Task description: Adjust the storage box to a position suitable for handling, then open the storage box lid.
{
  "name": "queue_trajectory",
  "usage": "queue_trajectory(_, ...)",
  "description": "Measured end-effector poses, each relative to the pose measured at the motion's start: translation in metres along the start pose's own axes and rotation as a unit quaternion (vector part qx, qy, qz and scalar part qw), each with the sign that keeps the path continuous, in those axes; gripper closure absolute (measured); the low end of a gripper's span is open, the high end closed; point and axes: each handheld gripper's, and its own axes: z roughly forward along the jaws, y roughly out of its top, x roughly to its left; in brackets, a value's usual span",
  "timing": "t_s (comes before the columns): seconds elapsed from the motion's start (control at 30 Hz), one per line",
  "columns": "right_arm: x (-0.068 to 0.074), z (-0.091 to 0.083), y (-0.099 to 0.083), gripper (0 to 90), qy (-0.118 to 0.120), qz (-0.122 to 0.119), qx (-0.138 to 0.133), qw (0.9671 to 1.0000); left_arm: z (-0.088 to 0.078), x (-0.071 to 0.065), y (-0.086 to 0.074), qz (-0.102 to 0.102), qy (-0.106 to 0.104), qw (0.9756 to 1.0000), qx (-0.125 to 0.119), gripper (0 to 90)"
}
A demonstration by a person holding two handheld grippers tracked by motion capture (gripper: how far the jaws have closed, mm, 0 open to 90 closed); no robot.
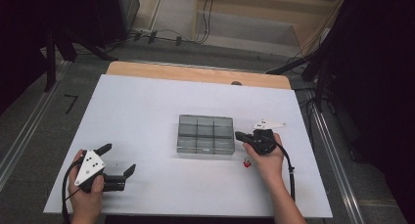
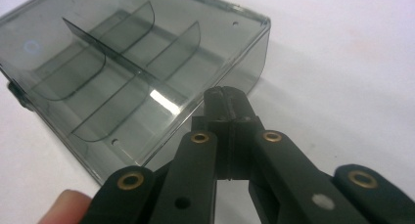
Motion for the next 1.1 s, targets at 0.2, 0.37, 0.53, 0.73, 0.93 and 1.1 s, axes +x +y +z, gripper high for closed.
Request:
queue_trajectory(0.2,0.003,-0.013,-0.004,84.3,0.003,0.002,-0.014,0.9999,0.000,0.000,0.000,-0.001,-0.003,1.0000,0.001,0.0)
queue_trajectory(0.37,0.006,-0.024,-0.007,83.3,0.011,0.000,-0.029,0.9995,0.000,0.001,0.000,0.000,-0.005,1.0000,0.003,0.0)
queue_trajectory(0.53,0.010,-0.033,-0.008,82.0,0.019,-0.005,-0.040,0.9990,0.001,0.001,0.000,-0.002,-0.005,1.0000,0.002,0.0)
queue_trajectory(0.73,0.018,-0.041,-0.009,80.9,0.027,-0.012,-0.043,0.9986,0.001,0.001,0.000,-0.001,-0.009,1.0000,0.002,0.0)
queue_trajectory(0.93,0.033,-0.046,-0.006,80.9,0.043,-0.028,-0.045,0.9977,0.000,0.001,0.000,-0.002,-0.014,0.9999,-0.001,0.0)
queue_trajectory(1.1,0.042,-0.047,-0.003,80.9,0.053,-0.039,-0.048,0.9967,-0.001,0.002,0.000,-0.003,-0.014,0.9999,-0.001,0.0)
